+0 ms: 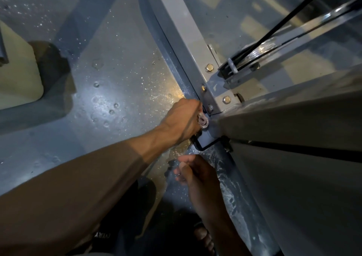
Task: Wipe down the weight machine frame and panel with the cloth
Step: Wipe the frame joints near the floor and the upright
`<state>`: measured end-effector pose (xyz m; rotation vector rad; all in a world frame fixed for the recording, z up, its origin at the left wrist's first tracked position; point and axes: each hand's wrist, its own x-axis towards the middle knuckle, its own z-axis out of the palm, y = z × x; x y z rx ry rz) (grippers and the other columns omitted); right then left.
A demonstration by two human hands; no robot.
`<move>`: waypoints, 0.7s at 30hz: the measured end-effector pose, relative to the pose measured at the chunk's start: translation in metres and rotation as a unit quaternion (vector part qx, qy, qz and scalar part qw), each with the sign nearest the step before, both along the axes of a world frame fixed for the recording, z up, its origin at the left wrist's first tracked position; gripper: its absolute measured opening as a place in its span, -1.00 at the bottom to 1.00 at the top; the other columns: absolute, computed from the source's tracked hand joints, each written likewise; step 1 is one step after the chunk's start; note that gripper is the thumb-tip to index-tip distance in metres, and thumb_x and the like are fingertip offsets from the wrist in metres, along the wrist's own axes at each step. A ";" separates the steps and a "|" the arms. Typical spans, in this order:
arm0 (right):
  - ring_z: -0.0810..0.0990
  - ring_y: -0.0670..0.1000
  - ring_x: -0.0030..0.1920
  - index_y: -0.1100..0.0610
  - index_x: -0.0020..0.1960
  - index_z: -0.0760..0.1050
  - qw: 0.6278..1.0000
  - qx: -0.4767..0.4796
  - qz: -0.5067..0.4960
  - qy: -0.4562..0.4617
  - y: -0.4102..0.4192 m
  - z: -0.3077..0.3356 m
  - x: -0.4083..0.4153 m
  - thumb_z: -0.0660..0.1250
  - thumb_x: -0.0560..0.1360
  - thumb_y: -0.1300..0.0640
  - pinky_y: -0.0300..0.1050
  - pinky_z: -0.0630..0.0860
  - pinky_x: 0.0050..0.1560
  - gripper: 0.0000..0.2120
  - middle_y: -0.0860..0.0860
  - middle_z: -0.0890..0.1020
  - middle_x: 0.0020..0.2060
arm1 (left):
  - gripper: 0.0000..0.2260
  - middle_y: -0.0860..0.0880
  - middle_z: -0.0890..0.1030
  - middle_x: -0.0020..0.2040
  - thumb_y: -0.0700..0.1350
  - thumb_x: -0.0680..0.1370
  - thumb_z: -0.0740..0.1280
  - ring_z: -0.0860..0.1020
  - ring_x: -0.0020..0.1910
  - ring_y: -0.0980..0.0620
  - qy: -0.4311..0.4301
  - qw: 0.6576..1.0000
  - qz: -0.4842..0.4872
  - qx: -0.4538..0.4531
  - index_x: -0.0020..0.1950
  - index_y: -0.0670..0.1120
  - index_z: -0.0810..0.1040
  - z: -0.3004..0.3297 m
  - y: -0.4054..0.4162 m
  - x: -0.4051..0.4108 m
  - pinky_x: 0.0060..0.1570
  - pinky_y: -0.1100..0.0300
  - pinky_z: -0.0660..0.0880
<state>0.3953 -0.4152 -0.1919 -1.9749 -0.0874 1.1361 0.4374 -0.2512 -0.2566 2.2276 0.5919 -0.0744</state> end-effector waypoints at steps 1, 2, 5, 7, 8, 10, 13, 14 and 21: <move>0.68 -0.05 -0.16 -0.02 -0.02 0.61 1.000 -0.001 0.002 -0.003 0.000 0.000 0.000 0.33 0.61 0.19 -0.07 0.61 -0.03 -0.86 -0.04 0.71 -0.19 | -0.85 -0.10 0.64 -0.08 -0.16 0.51 0.48 0.60 -0.14 -0.08 -0.009 1.000 0.005 0.005 0.01 -0.13 0.58 -0.001 -0.002 0.002 -0.14 0.08 0.57; 0.68 -0.06 -0.16 -0.02 -0.02 0.61 1.000 -0.003 0.004 -0.006 0.000 0.001 0.000 0.33 0.62 0.18 -0.05 0.61 -0.02 -0.86 -0.05 0.71 -0.19 | -0.84 -0.10 0.64 -0.06 -0.16 0.50 0.47 0.60 -0.13 -0.09 -0.020 1.000 0.014 0.008 0.03 -0.13 0.57 -0.003 -0.005 0.004 -0.11 0.05 0.58; 0.68 -0.09 -0.16 -0.01 0.01 0.61 1.000 -0.007 0.009 -0.011 0.000 -0.001 -0.001 0.31 0.62 0.19 0.01 0.64 0.00 -0.85 -0.07 0.71 -0.19 | -0.86 -0.12 0.64 -0.03 -0.22 0.52 0.43 0.59 -0.09 -0.11 -0.034 0.998 0.037 0.028 0.06 -0.15 0.55 -0.009 -0.006 0.009 -0.11 0.10 0.53; 0.68 -0.07 -0.16 -0.01 0.02 0.62 1.000 -0.007 0.012 -0.005 0.001 -0.001 -0.004 0.31 0.62 0.19 0.11 0.65 0.04 -0.85 -0.06 0.71 -0.18 | -0.84 -0.10 0.65 -0.02 -0.17 0.53 0.46 0.59 -0.11 -0.07 -0.039 0.998 0.045 0.023 0.07 -0.14 0.56 -0.011 -0.002 0.007 -0.14 0.15 0.49; 0.68 -0.05 -0.15 -0.01 0.02 0.62 1.000 -0.001 0.007 -0.002 0.003 -0.001 -0.006 0.32 0.61 0.18 0.16 0.65 0.06 -0.86 -0.05 0.71 -0.19 | -0.83 -0.06 0.66 -0.03 -0.14 0.52 0.49 0.57 -0.14 -0.02 -0.048 0.998 0.046 0.009 0.05 -0.11 0.58 -0.011 0.000 0.005 -0.12 0.16 0.51; 0.69 -0.02 -0.14 -0.02 0.01 0.62 1.000 0.014 -0.009 0.003 0.005 0.000 -0.010 0.32 0.54 0.10 0.20 0.64 0.07 -0.88 -0.03 0.71 -0.20 | -0.86 0.01 0.65 -0.08 -0.15 0.48 0.53 0.55 -0.17 0.04 -0.075 0.997 0.031 -0.018 0.00 -0.06 0.63 -0.010 0.004 -0.002 -0.07 0.13 0.55; 0.70 0.00 -0.15 -0.02 0.01 0.62 0.999 0.025 -0.022 0.007 0.003 -0.002 -0.014 0.30 0.46 0.05 0.17 0.64 0.06 -0.82 -0.01 0.72 -0.21 | -0.75 0.00 0.71 -0.05 -0.30 0.40 0.51 0.63 -0.07 -0.02 -0.113 0.993 -0.017 -0.016 0.02 -0.04 0.71 -0.011 0.004 -0.015 0.03 0.10 0.54; 0.70 0.00 -0.14 -0.02 0.02 0.63 0.999 0.026 -0.023 0.008 0.002 -0.002 -0.014 0.30 0.47 0.06 0.16 0.64 0.07 -0.82 -0.01 0.72 -0.21 | -0.68 -0.01 0.73 -0.02 -0.36 0.38 0.50 0.64 -0.04 -0.02 -0.120 0.992 -0.022 -0.012 0.05 -0.04 0.72 -0.012 0.004 -0.018 0.04 0.11 0.53; 0.68 -0.07 -0.18 0.02 0.05 0.62 1.000 0.008 -0.005 0.007 0.000 -0.001 -0.013 0.32 0.62 0.22 0.08 0.64 0.04 -0.85 -0.03 0.71 -0.21 | -0.87 -0.03 0.70 -0.05 -0.14 0.49 0.51 0.62 -0.04 -0.04 -0.057 0.998 -0.019 0.006 0.03 -0.02 0.69 -0.001 0.001 -0.003 0.02 0.04 0.58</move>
